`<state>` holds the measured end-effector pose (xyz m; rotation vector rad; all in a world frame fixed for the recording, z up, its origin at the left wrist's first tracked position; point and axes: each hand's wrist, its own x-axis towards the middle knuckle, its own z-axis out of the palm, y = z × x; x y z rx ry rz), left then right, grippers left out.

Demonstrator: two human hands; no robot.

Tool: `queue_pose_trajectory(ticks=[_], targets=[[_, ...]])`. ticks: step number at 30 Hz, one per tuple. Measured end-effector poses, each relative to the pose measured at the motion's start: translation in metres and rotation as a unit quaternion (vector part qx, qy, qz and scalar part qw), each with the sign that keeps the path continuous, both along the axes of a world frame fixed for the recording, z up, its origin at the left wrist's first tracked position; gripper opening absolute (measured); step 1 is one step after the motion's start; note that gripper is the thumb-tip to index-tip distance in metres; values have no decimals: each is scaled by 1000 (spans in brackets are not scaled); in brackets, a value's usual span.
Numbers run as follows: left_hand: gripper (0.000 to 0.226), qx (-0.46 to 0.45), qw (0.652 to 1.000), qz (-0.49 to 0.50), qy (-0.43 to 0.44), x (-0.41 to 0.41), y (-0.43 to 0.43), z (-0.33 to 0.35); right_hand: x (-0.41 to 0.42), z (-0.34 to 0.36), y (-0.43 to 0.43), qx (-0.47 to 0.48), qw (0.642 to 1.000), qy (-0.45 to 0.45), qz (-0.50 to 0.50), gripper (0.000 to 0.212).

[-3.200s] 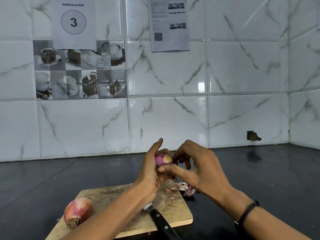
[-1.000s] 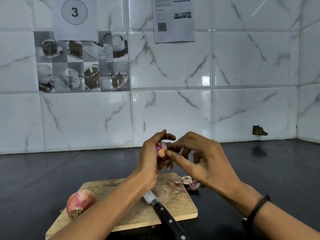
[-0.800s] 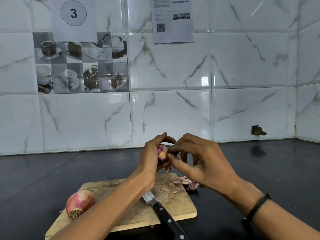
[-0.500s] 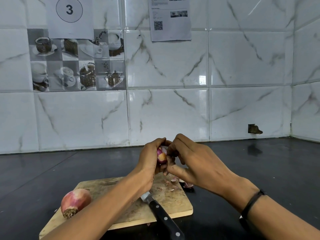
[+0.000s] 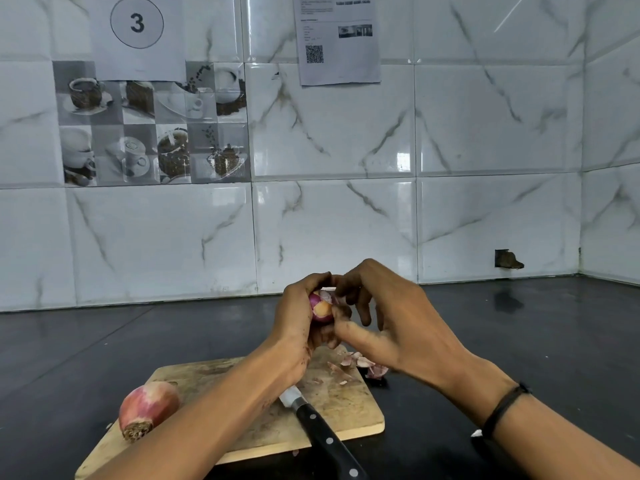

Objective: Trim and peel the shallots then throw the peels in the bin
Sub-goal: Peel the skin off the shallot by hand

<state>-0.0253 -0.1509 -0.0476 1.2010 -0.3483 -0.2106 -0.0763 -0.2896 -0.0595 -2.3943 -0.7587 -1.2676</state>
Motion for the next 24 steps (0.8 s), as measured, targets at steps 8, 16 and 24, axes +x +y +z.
queue_pose_trajectory(ticks=[8, 16, 24], targets=[[49, 1, 999, -12, -34, 3, 3, 0, 2, 1, -2, -5, 1000, -12, 25, 17], [44, 68, 996, 32, -56, 2, 2, -5, 2, 2, -8, -78, 997, 24, -3, 30], [49, 84, 994, 69, -32, -7, -5, -9, 8, -5, 1, -153, 985, -16, -75, 40]])
